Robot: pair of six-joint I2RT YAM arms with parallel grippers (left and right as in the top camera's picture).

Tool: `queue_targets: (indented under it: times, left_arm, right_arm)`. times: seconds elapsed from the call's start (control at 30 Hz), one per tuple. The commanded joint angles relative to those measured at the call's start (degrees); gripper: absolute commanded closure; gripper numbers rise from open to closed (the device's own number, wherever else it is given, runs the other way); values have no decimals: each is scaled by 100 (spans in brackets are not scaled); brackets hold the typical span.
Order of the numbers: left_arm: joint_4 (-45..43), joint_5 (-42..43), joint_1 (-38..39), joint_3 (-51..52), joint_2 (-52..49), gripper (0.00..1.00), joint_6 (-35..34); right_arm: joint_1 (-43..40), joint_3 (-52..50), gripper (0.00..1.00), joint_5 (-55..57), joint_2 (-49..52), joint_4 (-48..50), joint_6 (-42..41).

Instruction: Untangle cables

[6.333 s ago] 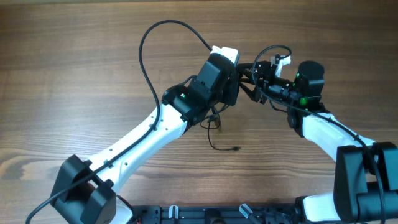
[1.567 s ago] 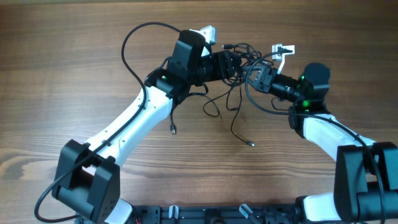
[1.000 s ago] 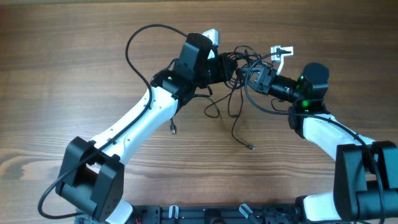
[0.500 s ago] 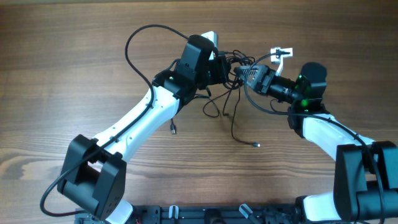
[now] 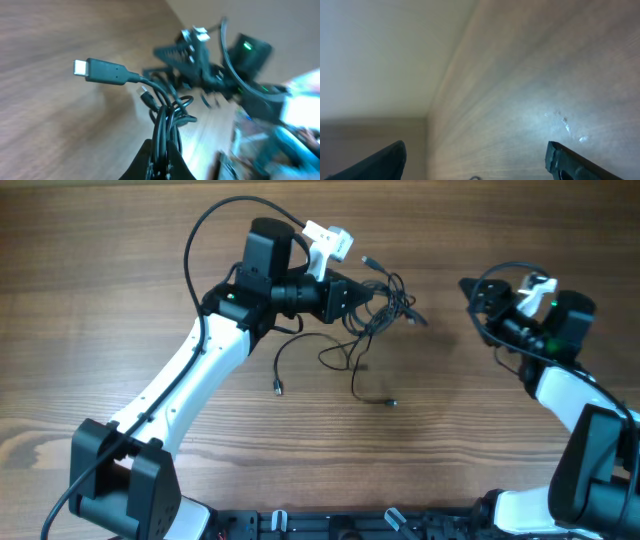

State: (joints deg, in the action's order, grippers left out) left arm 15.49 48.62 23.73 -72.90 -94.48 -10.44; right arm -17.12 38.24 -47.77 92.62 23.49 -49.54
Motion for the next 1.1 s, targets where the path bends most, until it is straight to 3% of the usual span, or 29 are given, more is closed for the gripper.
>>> queue_targets:
  times: [0.0, 0.13, 0.23, 0.3, 0.53, 0.63, 0.77, 0.9, 1.07]
  left_arm:
    - [70, 597, -122, 13, 125, 96, 426]
    - [96, -306, -79, 13, 103, 96, 426]
    - [264, -702, 118, 15, 55, 96, 463]
    - [308, -743, 334, 15, 11, 96, 872]
    - [348, -1314, 807, 15, -28, 96, 1174]
    - [389, -1165, 868, 15, -31, 96, 1174]
    - [466, -1270, 944, 15, -31, 96, 1368]
    - [472, -2522, 931, 15, -31, 96, 1379]
    - [470, -3141, 933, 15, -31, 96, 1626]
  right_arm:
    - [-66, 28, 11, -2138, -22, 789, 702]
    - [195, 28, 19, -3333, -24, 2083, 859]
    - [627, 28, 23, -3460, -26, 3143, 249]
    - [916, 28, 26, -3364, -26, 3434, 94]
    - [1296, 28, 24, -3008, -22, 2787, -525]
    - [1300, 28, 14, -2656, -22, 2883, -1207]
    - [1307, 28, 15, -3117, -22, 2933, -1545]
    - [1346, 28, 15, -3720, -22, 2933, -1517]
    - [1349, 26, 15, -3713, -22, 2806, -1497]
